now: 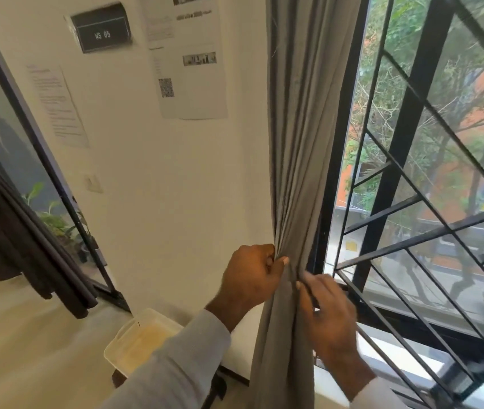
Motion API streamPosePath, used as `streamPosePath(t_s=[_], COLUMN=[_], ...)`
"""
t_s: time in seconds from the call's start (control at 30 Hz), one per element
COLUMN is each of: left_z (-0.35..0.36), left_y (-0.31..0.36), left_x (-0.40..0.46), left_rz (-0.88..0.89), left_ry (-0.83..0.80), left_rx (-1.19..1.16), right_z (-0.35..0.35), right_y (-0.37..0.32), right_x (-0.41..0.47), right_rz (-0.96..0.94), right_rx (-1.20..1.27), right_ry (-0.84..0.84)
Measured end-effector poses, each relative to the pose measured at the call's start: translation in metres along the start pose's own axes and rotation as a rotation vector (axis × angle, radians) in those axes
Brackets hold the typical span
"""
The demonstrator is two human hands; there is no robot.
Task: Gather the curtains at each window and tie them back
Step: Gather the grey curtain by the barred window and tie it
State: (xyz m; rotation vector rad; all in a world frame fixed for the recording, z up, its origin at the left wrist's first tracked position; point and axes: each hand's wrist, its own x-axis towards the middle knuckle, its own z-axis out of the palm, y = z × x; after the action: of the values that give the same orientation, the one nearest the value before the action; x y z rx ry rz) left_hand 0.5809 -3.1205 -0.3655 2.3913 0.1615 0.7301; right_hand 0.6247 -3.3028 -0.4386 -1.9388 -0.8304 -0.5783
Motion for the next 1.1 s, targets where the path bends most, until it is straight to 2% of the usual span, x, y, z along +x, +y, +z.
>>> streamPosePath(t_s=[0.13, 0.2, 0.3, 0.33, 0.4, 0.47, 0.5, 0.67, 0.73, 0.77, 0.83, 0.9, 1.0, 1.1], left_z=[0.007, 0.007, 0.004, 0.004, 0.001, -0.001, -0.003, -0.01, -0.011, -0.012, -0.015, -0.017, -0.022, -0.027], left_y=[0.002, -0.004, -0.004, -0.005, -0.004, -0.01, -0.012, -0.01, -0.01, -0.011, -0.012, -0.017, -0.025, -0.023], left_x=[-0.004, -0.005, -0.005, -0.005, -0.004, -0.001, 0.0, -0.004, -0.007, -0.007, -0.009, -0.01, -0.012, -0.014], left_rz=[0.035, 0.035, 0.038, 0.035, 0.007, -0.009, -0.005, -0.003, 0.007, 0.008, -0.001, -0.005, -0.029, 0.006], left_ry=[-0.151, -0.214, -0.201, -0.196, -0.226, -0.267, -0.279, -0.293, -0.301, -0.312, -0.359, -0.404, -0.419, -0.464], left_rx=[-0.219, -0.258, -0.323, -0.337, -0.354, -0.392, -0.401, -0.403, -0.439, -0.468, -0.523, -0.581, -0.601, -0.63], right_z=[0.008, 0.002, -0.009, -0.011, -0.014, -0.018, -0.019, -0.013, -0.01, -0.009, -0.015, -0.025, -0.034, -0.037], right_y=[-0.004, 0.002, 0.015, 0.016, 0.014, 0.009, 0.008, -0.004, -0.007, -0.005, -0.001, 0.004, 0.008, 0.006], right_x=[-0.008, -0.011, -0.013, -0.011, -0.003, 0.005, 0.005, -0.012, -0.014, -0.013, -0.006, 0.003, 0.009, 0.014], right_rz=[0.028, -0.081, -0.208, -0.158, 0.08, 0.338, 0.393, 0.204, 0.16, 0.202, 0.425, 0.62, 0.566, 0.545], right_rx=[0.095, 0.008, -0.058, -0.018, 0.137, 0.309, 0.339, 0.15, 0.165, 0.231, 0.481, 0.702, 0.588, 0.55], right_ry=[-0.094, -0.162, -0.242, -0.191, -0.038, -0.022, -0.049, 0.044, 0.059, 0.054, -0.002, -0.145, -0.311, -0.281])
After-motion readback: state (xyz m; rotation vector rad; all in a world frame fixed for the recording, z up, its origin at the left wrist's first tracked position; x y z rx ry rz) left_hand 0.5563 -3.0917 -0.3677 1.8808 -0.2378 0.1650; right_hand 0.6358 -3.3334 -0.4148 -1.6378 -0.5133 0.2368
